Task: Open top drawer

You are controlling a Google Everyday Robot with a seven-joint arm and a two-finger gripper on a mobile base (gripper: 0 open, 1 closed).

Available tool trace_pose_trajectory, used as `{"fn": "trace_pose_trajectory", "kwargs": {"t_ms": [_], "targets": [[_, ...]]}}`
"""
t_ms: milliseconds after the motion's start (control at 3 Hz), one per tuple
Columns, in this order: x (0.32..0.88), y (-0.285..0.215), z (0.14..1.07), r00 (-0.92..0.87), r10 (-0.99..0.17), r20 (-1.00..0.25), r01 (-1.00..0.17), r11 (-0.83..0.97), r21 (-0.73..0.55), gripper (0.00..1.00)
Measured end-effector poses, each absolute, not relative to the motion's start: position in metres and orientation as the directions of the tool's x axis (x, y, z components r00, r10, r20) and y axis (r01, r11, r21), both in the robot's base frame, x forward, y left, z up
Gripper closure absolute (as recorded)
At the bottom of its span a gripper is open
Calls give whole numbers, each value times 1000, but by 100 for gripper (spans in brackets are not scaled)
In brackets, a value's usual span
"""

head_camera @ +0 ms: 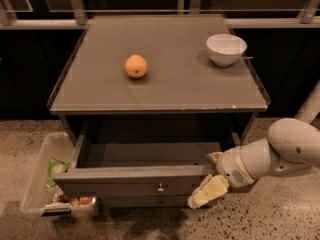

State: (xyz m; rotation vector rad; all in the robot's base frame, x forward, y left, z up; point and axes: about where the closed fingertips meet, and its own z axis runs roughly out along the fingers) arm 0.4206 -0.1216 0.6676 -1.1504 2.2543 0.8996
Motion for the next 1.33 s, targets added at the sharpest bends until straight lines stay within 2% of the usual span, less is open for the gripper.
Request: {"fn": "trace_pose_trajectory", "kwargs": {"t_ms": [667,1333], "targets": [[381,-123,667,-602,-515,-610,-796,442,413,0],[387,-121,678,-572,-547,-612,-818,436,375,0]]}}
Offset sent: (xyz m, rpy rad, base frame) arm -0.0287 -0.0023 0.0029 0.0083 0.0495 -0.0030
